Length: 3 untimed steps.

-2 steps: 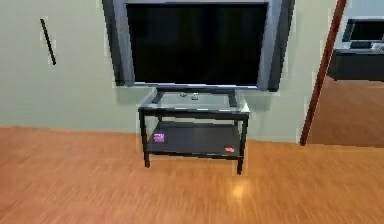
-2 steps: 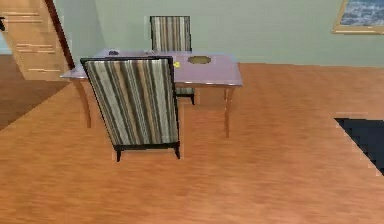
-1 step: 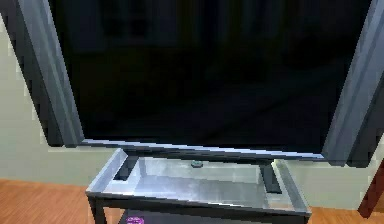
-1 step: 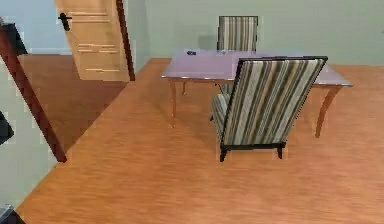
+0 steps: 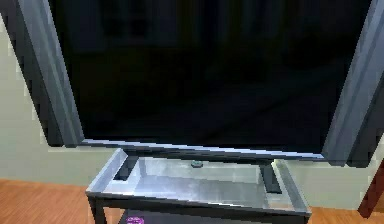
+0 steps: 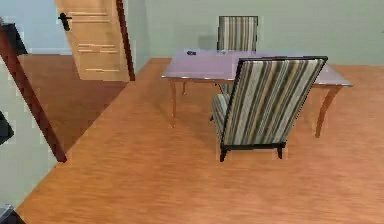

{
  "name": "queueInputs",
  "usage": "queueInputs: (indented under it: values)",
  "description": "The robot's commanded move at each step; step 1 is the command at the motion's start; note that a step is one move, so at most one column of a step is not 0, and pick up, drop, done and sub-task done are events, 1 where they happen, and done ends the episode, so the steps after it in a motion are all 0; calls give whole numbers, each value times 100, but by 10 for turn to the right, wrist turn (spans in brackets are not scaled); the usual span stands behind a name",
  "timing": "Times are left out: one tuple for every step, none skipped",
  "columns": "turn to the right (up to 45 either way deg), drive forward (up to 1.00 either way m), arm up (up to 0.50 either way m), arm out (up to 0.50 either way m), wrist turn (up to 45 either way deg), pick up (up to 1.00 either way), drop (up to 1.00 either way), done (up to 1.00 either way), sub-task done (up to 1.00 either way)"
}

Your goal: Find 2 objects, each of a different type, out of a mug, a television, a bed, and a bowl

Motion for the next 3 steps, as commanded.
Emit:
queueInputs:
  values:
    - [450,0,0,0,0,0,0,0,0]
    - [180,0,0,0,0,0,0,0,0]
    - [0,85,0,0,0,0,0,0,0]
